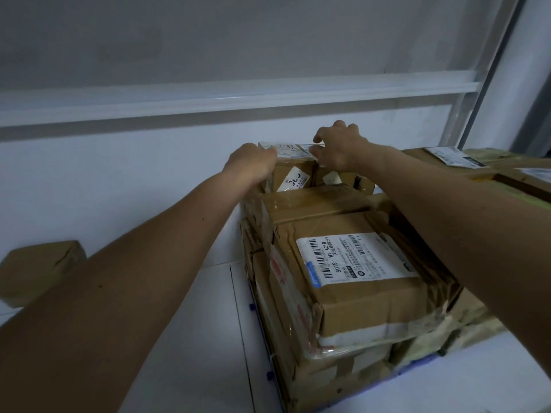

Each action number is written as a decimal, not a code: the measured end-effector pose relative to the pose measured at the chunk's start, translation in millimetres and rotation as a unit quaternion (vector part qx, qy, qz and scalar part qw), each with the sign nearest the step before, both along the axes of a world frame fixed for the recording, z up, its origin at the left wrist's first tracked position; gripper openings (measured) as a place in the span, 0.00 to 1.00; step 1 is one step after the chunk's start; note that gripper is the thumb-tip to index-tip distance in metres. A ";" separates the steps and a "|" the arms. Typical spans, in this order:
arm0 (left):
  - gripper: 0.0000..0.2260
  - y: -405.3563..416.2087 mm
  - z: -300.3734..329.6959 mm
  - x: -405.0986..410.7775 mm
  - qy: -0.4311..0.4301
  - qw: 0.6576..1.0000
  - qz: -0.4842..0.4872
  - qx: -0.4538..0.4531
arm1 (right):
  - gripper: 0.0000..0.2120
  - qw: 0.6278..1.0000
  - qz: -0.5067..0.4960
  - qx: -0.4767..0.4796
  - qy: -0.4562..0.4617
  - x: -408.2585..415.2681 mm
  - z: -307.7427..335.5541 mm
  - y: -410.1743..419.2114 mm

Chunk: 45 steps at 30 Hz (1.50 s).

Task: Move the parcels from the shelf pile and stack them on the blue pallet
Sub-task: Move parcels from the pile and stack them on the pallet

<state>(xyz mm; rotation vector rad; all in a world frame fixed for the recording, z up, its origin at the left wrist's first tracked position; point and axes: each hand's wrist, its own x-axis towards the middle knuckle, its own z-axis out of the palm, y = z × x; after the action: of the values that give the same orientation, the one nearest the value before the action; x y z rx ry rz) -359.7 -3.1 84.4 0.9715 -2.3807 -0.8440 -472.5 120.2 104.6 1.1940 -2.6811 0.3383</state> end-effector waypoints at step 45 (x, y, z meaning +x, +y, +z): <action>0.27 -138.9 -169.6 417.1 -0.338 0.922 0.188 -0.019 | 0.29 0.923 0.298 0.225 -0.091 358.9 -181.2 -197.6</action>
<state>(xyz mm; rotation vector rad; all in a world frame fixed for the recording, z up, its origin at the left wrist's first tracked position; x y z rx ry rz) 57.4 -142.0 -85.2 1.8660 -2.5724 -0.3385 -113.6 -77.4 -76.6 2.2201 -2.5500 -0.1133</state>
